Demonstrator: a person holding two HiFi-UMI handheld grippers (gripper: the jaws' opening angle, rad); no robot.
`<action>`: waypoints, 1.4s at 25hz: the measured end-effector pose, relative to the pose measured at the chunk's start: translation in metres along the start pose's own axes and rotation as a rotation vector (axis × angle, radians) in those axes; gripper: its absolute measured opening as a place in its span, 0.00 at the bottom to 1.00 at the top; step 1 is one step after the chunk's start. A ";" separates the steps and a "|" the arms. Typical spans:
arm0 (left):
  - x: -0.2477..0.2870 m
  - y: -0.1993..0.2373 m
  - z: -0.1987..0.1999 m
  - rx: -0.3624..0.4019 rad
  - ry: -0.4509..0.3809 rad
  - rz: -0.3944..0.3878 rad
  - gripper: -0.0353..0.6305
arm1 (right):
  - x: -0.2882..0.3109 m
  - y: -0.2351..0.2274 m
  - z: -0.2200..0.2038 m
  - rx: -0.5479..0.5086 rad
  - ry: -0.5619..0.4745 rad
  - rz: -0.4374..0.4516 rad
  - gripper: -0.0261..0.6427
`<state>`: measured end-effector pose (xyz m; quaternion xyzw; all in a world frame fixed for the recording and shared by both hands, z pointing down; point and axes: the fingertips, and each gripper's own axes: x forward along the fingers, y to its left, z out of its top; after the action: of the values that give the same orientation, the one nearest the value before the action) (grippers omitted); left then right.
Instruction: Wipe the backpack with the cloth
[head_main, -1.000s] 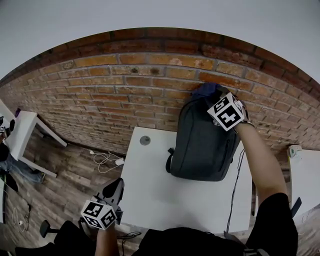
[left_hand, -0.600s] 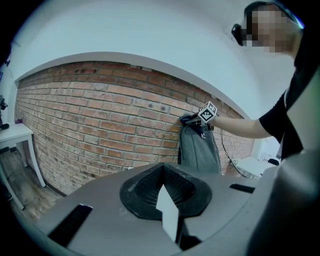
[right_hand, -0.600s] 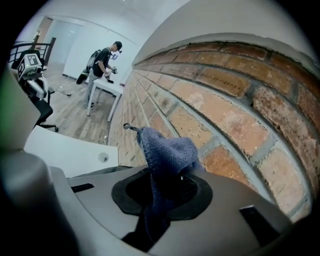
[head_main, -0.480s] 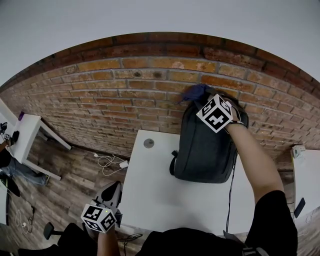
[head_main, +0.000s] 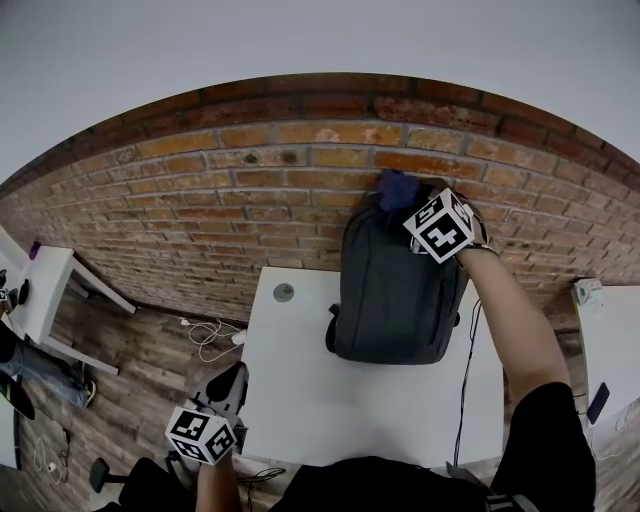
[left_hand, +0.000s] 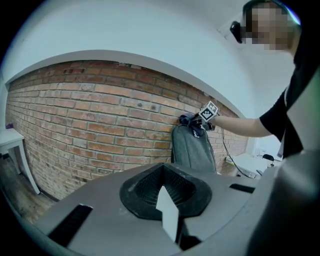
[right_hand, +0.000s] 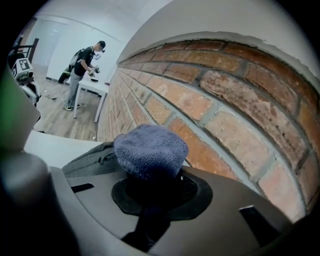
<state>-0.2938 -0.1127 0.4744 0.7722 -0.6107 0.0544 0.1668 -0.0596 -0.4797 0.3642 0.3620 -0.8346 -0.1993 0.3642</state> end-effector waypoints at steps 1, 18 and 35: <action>0.002 -0.002 0.000 0.002 0.001 -0.003 0.05 | -0.004 -0.006 -0.006 0.010 0.007 -0.013 0.14; 0.034 -0.064 0.008 0.041 0.011 -0.069 0.05 | -0.055 -0.071 -0.132 0.111 0.146 -0.118 0.14; 0.050 -0.114 0.018 0.084 -0.004 -0.099 0.05 | -0.067 -0.010 -0.216 0.123 0.195 -0.027 0.14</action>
<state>-0.1739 -0.1425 0.4503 0.8079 -0.5693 0.0700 0.1355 0.1392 -0.4513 0.4688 0.4126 -0.8009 -0.1163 0.4180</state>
